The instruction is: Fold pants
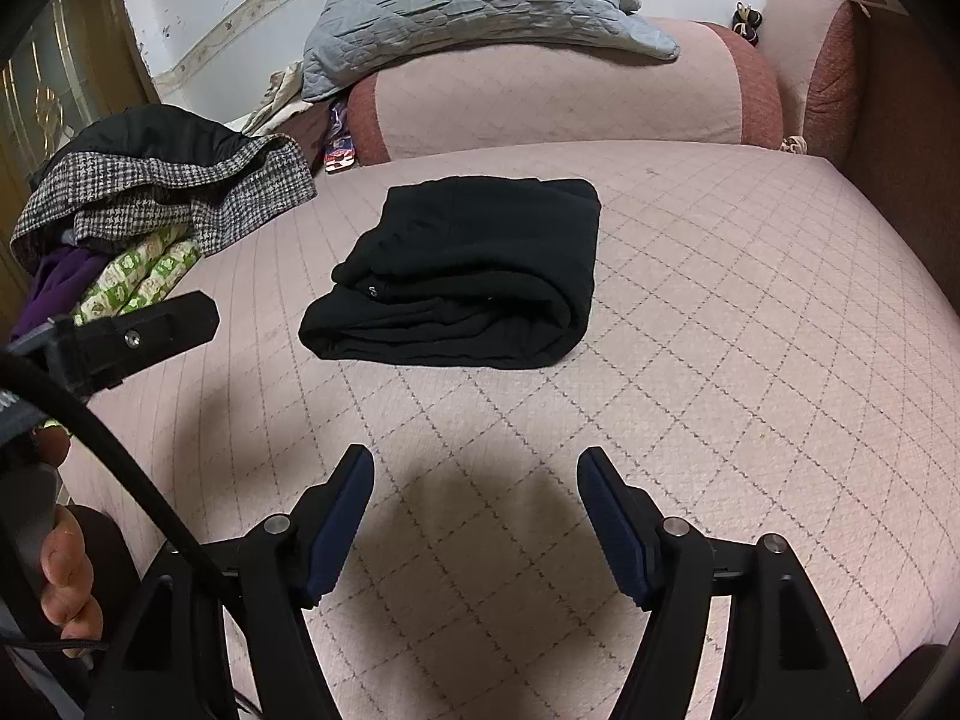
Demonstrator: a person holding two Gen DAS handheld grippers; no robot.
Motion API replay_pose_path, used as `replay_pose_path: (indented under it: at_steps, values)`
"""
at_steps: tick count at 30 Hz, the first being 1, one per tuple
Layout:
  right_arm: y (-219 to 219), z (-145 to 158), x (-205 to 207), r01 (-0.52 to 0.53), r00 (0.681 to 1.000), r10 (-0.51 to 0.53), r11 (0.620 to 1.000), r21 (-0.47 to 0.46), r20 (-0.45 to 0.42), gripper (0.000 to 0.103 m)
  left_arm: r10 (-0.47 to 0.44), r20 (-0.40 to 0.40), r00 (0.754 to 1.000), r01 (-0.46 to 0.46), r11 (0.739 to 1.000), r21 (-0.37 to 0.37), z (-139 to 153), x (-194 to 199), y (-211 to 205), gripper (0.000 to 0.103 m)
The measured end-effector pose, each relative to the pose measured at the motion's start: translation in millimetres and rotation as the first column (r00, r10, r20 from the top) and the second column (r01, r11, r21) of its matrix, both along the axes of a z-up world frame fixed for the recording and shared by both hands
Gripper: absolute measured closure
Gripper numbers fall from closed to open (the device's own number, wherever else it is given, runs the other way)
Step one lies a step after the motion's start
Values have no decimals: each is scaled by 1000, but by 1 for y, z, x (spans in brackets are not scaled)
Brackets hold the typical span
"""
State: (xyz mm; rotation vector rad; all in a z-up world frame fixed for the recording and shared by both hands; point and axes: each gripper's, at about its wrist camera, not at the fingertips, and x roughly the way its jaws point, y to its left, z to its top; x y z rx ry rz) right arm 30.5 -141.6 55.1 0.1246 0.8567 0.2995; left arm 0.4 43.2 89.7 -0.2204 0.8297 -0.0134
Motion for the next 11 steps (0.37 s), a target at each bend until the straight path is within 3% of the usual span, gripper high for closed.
replay_pose_path:
  at_steps: [3, 11]
  values:
    - [1, 0, 0, 1, 1000, -1, 1000, -2, -3, 28, 10, -5, 1000, -10, 1000, -25, -2, 0, 3, 0]
    - [4, -2, 1, -2, 1000, 2, 1000, -15, -9, 26, 18, -10, 1000, -18, 1000, 16, -6, -1, 1, 0]
